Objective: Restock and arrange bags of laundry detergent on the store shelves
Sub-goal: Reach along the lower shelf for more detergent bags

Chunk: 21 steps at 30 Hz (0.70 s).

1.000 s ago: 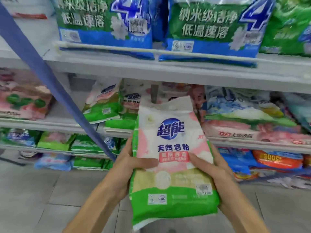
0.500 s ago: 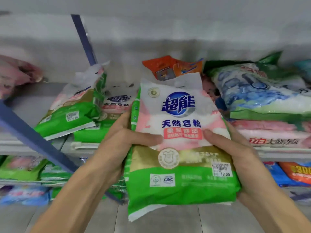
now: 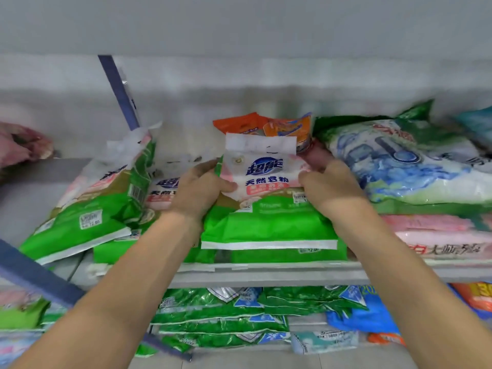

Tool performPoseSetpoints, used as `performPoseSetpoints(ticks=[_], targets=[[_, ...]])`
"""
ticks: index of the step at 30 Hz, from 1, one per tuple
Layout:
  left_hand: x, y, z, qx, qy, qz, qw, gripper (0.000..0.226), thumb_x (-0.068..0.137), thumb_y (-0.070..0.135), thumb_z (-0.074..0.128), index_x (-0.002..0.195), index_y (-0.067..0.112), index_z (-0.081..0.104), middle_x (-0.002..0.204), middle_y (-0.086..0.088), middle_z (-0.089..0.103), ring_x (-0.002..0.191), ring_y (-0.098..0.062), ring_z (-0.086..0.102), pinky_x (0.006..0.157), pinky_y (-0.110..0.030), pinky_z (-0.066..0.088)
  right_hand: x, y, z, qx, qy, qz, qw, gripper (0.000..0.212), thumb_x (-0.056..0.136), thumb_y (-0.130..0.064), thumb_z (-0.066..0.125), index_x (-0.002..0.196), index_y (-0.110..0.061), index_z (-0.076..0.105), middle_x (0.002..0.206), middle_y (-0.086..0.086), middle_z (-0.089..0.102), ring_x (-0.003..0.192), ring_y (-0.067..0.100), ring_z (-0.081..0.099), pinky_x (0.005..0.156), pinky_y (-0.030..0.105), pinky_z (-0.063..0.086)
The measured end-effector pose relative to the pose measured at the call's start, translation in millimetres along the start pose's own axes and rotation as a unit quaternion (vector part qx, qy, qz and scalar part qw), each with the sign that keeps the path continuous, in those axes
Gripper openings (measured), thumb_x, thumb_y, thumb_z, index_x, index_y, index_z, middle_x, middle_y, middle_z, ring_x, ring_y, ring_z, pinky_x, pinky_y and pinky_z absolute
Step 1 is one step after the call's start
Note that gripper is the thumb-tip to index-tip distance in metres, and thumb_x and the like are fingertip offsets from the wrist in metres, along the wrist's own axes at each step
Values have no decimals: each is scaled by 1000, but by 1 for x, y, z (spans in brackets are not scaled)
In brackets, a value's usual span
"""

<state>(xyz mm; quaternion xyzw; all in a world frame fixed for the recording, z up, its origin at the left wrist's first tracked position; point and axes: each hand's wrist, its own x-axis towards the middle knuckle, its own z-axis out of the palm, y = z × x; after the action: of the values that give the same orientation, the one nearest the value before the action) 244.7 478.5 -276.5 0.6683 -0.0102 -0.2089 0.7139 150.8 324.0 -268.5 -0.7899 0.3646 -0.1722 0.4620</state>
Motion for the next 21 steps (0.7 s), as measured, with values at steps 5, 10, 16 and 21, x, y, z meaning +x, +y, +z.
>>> performPoseSetpoints(ticks=[5, 10, 16, 21], targets=[[-4, -1, 16, -45, 32, -2, 998, 48, 84, -22, 56, 121, 9, 61, 91, -11, 71, 61, -22, 66, 41, -21, 52, -4, -15, -9, -106, -59, -17, 992, 37, 97, -29, 55, 132, -18, 60, 125, 9, 64, 115, 30, 60, 87, 29, 44], [-3, -10, 15, -40, 23, -20, 999, 37, 90, -5, 63, 118, 20, 64, 105, -7, 74, 77, -19, 74, 72, -31, 62, -31, 0, -4, -293, -32, -140, 945, 30, 103, -29, 39, 120, -12, 57, 124, 13, 55, 121, 36, 53, 93, 36, 40], [-62, -13, 11, 177, -85, 44, 980, 21, 92, 38, 70, 95, 45, 51, 57, 50, 51, 59, 33, 47, 53, 7, 33, -73, 32, 3, -361, 26, -216, 907, 63, 100, -50, 25, 146, -14, 50, 149, 11, 50, 141, 36, 41, 112, 54, 41], [-57, -16, 11, 130, -66, 44, 988, 24, 98, 33, 63, 115, 48, 57, 74, 18, 48, 49, 19, 48, 48, 4, 34, -79, 22, 3, -378, 32, -193, 905, 60, 99, -49, 28, 143, -16, 53, 146, 8, 54, 137, 34, 47, 105, 53, 49]])
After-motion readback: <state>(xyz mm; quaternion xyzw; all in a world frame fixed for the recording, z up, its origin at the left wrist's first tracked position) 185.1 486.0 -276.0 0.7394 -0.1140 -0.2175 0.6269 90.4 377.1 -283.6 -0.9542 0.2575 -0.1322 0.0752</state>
